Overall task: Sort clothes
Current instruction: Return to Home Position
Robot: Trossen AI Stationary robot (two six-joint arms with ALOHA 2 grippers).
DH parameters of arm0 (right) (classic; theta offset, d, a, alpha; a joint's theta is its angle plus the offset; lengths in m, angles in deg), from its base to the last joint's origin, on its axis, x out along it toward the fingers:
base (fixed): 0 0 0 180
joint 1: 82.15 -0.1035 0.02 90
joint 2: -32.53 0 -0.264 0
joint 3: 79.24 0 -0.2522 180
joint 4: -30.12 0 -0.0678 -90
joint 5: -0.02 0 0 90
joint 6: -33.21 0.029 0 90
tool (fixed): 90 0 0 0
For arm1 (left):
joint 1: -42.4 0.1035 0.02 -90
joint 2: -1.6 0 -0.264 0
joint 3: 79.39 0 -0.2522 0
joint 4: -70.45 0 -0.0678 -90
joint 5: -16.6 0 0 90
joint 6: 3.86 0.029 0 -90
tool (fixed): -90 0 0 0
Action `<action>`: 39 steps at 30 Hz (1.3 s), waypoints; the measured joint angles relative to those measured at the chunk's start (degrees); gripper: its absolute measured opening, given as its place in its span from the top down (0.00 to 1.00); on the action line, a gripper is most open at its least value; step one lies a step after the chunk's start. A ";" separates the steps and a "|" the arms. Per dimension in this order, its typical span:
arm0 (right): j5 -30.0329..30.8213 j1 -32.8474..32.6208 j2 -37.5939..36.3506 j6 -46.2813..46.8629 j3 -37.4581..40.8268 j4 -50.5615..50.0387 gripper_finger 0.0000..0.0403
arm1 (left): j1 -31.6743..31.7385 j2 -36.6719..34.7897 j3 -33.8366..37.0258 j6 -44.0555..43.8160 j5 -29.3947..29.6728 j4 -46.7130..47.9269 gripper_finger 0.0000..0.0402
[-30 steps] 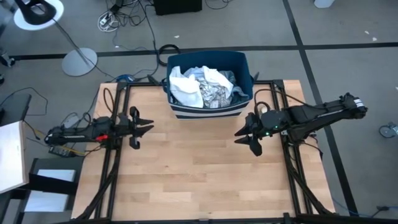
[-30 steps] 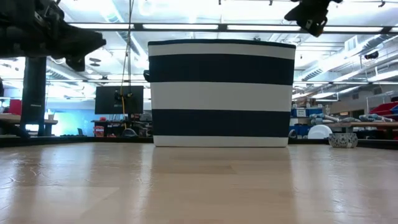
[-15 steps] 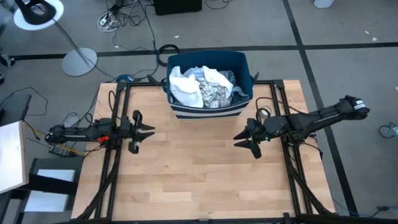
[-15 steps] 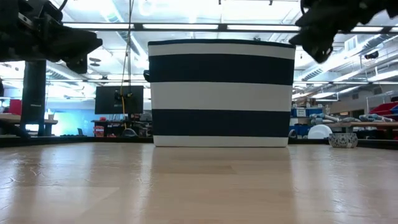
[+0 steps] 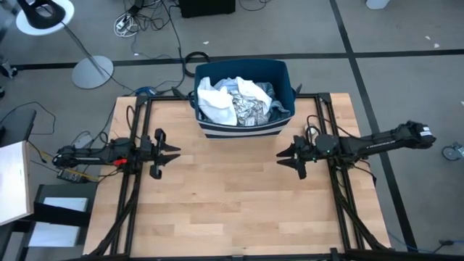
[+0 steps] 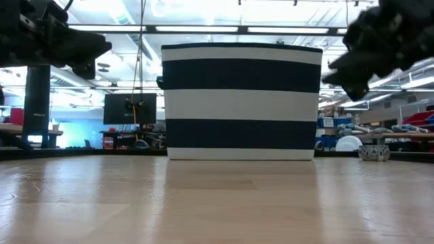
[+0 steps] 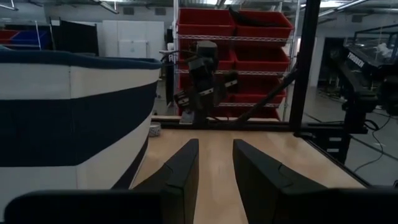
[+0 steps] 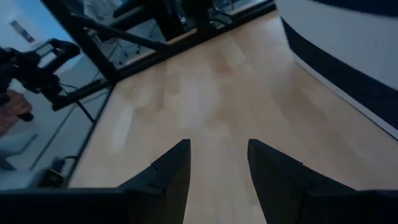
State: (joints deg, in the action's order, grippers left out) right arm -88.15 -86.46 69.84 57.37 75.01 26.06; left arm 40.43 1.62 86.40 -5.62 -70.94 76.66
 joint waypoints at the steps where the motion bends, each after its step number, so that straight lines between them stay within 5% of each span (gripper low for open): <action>1: 0.01 0.25 -0.64 -0.16 1.33 0.84 0.60 | 0.00 0.00 0.00 0.00 0.02 0.16 0.74; 22: 7.62 -0.17 -19.64 -3.30 11.37 -5.81 0.60 | 0.00 0.00 0.00 -1.58 0.02 1.11 0.74; 29: 1.77 0.04 -16.75 -12.55 11.15 -9.14 0.60 | 0.00 0.05 0.00 -1.55 0.04 3.21 0.74; 39: 1.43 0.04 -13.26 -14.81 11.29 -8.31 0.60 | 0.00 0.04 -0.02 -1.51 0.04 2.73 0.74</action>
